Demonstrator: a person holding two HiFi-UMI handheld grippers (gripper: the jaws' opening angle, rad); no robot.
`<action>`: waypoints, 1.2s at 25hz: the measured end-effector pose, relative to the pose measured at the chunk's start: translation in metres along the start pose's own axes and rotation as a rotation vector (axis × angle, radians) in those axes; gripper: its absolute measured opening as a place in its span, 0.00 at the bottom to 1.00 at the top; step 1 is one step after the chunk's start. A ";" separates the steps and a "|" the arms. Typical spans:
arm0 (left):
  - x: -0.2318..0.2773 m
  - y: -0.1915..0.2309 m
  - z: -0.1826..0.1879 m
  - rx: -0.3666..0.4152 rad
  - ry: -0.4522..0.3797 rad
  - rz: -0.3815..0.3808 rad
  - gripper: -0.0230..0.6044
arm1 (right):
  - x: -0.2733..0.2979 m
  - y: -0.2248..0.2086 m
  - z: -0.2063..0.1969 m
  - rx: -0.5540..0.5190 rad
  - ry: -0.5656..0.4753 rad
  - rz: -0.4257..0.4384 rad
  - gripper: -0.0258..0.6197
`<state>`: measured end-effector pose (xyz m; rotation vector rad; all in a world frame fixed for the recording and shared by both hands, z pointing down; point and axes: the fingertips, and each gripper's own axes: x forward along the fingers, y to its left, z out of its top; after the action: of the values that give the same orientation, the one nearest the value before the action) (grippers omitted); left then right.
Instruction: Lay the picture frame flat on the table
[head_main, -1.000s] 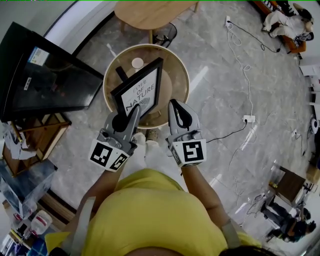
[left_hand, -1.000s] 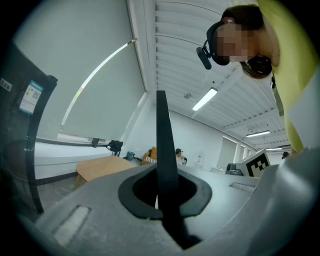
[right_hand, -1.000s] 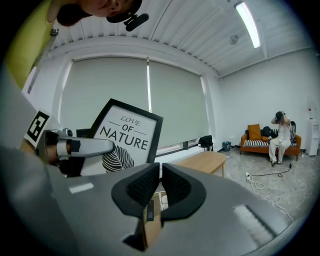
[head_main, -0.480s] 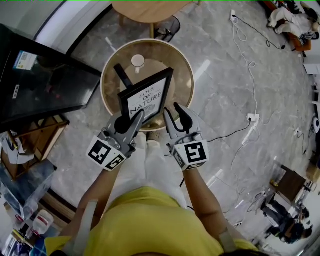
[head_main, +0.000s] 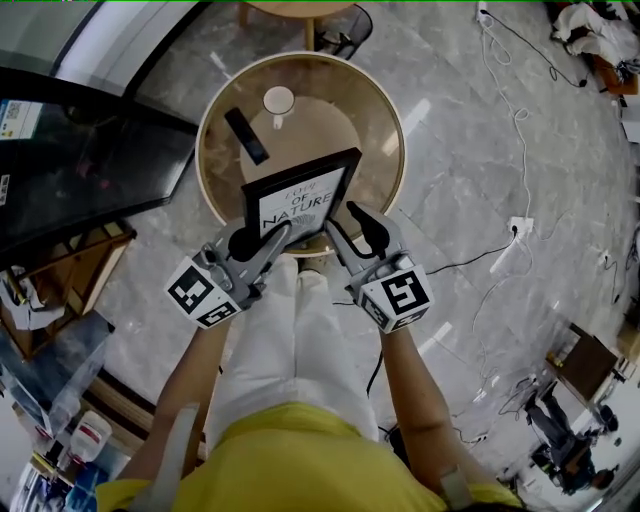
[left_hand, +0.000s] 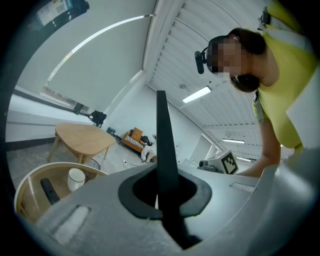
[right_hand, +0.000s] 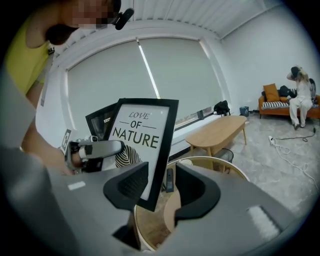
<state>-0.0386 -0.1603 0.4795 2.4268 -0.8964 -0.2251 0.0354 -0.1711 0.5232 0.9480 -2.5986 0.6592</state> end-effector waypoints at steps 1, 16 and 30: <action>-0.001 0.001 -0.007 -0.013 0.008 -0.021 0.05 | 0.001 0.000 -0.006 0.003 0.007 0.017 0.28; -0.009 0.003 -0.077 -0.148 0.072 -0.248 0.05 | -0.009 0.010 -0.067 0.179 -0.003 0.327 0.18; -0.008 0.056 -0.138 -0.186 0.178 0.051 0.31 | -0.005 -0.006 -0.106 0.295 0.004 0.289 0.14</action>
<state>-0.0306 -0.1312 0.6252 2.2099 -0.8192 -0.0690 0.0552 -0.1181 0.6132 0.6458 -2.7089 1.1419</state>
